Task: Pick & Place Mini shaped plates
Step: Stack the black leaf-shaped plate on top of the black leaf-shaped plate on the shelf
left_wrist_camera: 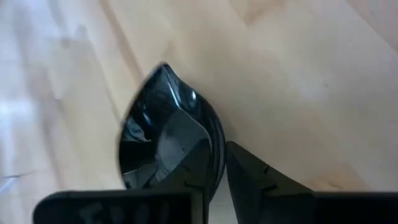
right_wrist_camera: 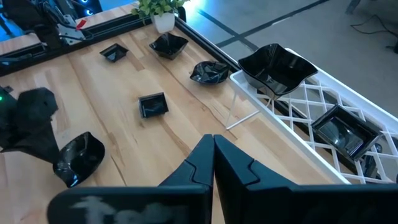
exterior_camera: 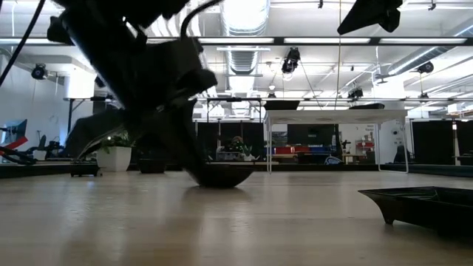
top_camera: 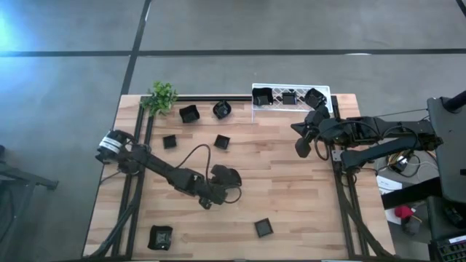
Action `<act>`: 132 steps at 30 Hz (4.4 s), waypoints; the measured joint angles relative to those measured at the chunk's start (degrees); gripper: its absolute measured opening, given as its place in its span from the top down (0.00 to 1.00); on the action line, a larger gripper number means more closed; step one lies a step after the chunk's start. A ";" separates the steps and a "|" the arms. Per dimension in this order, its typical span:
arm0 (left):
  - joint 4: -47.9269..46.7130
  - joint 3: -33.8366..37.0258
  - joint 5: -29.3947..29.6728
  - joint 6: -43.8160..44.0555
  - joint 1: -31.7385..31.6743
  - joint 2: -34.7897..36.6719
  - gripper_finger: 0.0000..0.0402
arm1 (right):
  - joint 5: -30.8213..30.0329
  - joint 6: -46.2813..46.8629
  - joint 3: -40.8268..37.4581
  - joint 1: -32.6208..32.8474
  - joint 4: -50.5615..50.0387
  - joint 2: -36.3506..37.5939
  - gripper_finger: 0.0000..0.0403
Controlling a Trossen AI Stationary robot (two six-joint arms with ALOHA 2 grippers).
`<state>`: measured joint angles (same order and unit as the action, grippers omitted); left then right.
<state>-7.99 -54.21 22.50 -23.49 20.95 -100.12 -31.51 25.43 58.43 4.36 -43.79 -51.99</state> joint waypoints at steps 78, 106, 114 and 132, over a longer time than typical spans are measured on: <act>-7.87 6.75 32.07 20.51 6.03 32.98 0.88 | 31.98 15.09 -1.55 -4.83 42.22 -53.05 0.80; -7.91 6.77 32.27 20.49 6.03 32.98 0.88 | 31.54 10.99 -1.55 -4.14 46.29 -55.01 0.80; -7.91 6.77 32.26 20.49 6.03 32.96 0.88 | 31.51 10.84 -1.62 -3.35 46.29 -55.01 0.79; -7.91 6.77 32.28 20.51 6.03 32.96 0.88 | 31.19 10.82 -1.99 -2.56 46.18 -55.06 0.78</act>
<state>-15.90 -47.44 54.78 -2.98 26.98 -67.16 -0.31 36.25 56.45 1.81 2.39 -107.04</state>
